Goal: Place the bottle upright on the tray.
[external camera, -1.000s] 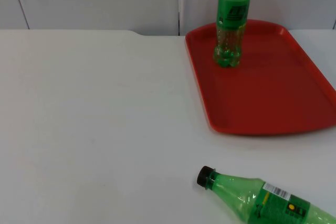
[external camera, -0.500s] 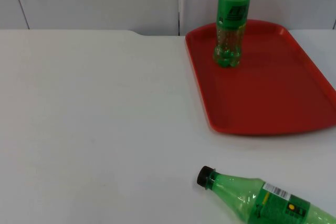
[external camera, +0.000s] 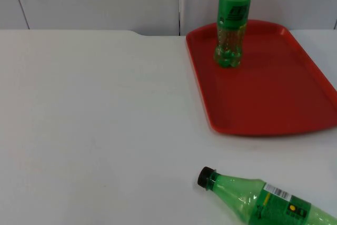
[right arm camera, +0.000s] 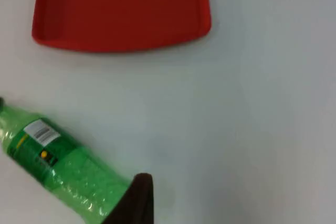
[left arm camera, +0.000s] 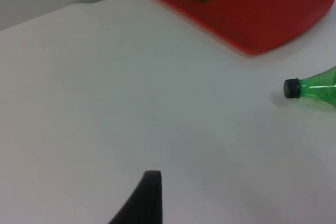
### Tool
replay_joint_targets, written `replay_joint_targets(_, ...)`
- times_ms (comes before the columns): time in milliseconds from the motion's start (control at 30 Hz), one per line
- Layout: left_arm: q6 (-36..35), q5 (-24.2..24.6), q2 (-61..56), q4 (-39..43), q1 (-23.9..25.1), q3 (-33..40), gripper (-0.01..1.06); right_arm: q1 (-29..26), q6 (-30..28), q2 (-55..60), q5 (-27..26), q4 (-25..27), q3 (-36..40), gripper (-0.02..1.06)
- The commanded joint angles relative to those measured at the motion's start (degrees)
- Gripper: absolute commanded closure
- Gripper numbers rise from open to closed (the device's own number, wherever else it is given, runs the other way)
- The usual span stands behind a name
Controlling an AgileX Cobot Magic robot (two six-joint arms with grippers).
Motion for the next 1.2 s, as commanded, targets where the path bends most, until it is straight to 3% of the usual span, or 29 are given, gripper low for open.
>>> replay_joint_targets(0, 0.1, 0.0, -0.2, -0.6, -0.2, 0.2, 0.00, -0.3, -3.9, 6.6, -1.6, 2.7, -2.1, 0.05)
replay_joint_targets(367, 0.1, 0.0, -0.2, -0.6, -0.2, 0.2, 0.00, -0.2, -11.1, 22.9, -5.3, 7.9, -6.2, 0.05)
replay_joint_targets(700, 0.1, 0.0, -0.2, -0.6, -0.2, 0.2, 0.00, 0.6, -20.3, 37.1, -8.7, 19.1, -8.3, 0.09)
replay_joint_targets(933, 0.1, 0.0, -0.2, -0.6, -0.2, 0.2, 0.00, 8.7, -20.3, 41.4, -11.8, 18.4, -8.3, 0.09)
replay_joint_targets(1100, 0.1, 0.0, -0.2, -0.6, -0.2, 0.2, 0.00, 22.4, -18.0, 45.7, -16.8, 15.8, -8.3, 0.09)
replay_joint_targets(1167, 0.1, 0.0, -0.2, -0.6, -0.2, 0.2, 0.00, 24.6, -16.3, 46.6, -17.3, 13.7, -8.3, 0.09)
